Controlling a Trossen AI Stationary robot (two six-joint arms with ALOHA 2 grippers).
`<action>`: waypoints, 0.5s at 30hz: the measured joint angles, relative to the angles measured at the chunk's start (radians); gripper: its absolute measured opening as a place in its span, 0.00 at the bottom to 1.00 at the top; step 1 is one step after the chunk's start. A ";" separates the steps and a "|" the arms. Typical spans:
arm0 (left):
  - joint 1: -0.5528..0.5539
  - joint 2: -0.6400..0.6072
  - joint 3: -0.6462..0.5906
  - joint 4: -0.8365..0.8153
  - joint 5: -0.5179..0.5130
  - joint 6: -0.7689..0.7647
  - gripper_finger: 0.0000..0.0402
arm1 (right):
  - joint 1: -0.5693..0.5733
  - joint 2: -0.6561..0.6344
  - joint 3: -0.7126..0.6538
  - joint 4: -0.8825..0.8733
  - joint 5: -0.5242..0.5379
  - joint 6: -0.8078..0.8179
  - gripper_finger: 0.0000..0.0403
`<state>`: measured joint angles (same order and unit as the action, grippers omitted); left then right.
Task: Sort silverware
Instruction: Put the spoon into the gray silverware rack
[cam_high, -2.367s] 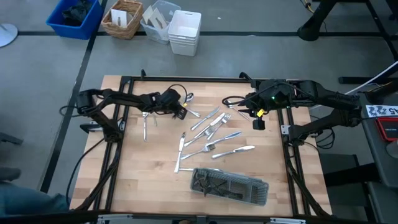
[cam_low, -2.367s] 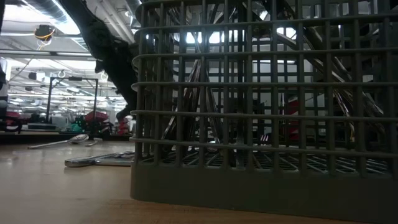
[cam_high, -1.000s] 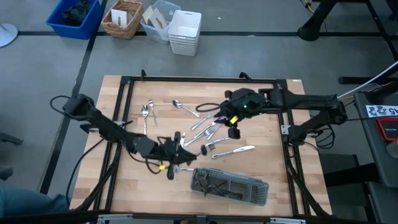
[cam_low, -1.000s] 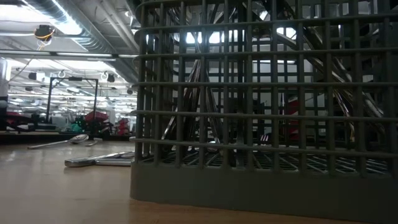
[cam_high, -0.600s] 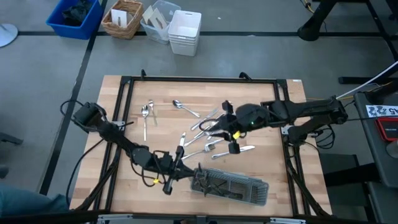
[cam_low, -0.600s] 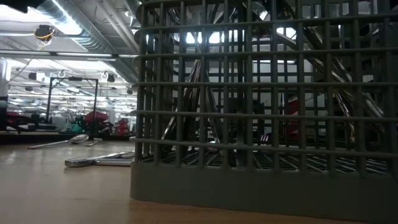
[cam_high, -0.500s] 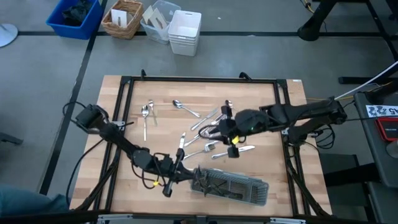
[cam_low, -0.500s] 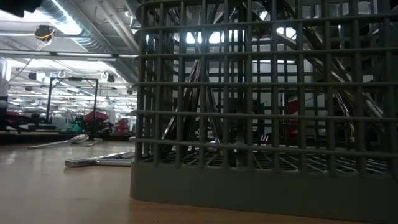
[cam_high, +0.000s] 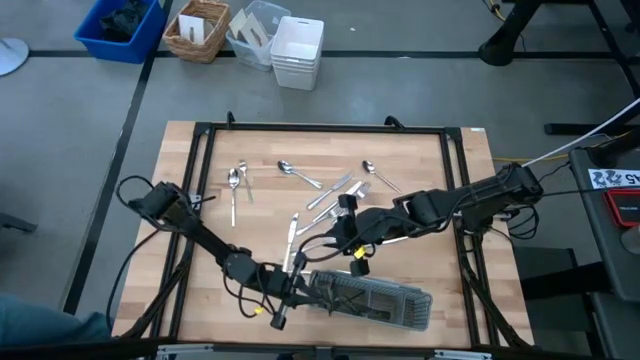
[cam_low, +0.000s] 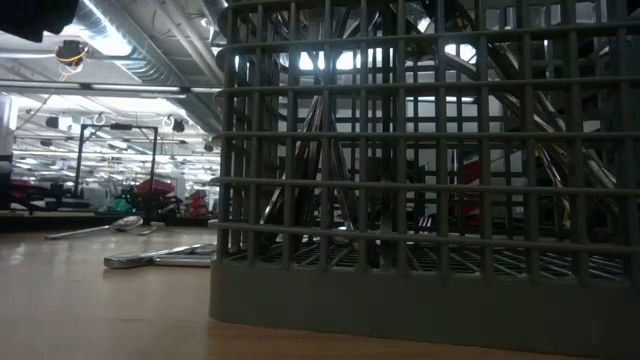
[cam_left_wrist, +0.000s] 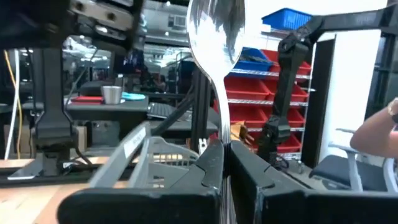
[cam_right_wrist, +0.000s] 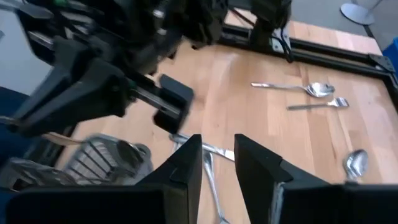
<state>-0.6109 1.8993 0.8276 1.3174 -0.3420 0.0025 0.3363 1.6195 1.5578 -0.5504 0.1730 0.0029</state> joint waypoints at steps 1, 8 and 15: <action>0.000 0.007 -0.001 -0.001 -0.001 0.006 0.00 | 0.000 0.000 0.000 -0.002 0.001 0.000 0.24; 0.003 0.064 -0.001 0.002 -0.009 0.085 0.00 | -0.002 -0.001 0.000 0.009 0.000 0.000 0.24; 0.003 0.091 -0.001 -0.002 -0.021 0.098 0.01 | -0.002 -0.001 0.000 -0.004 -0.092 0.000 0.24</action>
<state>-0.6078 1.9900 0.8268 1.3156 -0.3635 0.1004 0.3344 1.6188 1.5578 -0.5544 0.0806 0.0029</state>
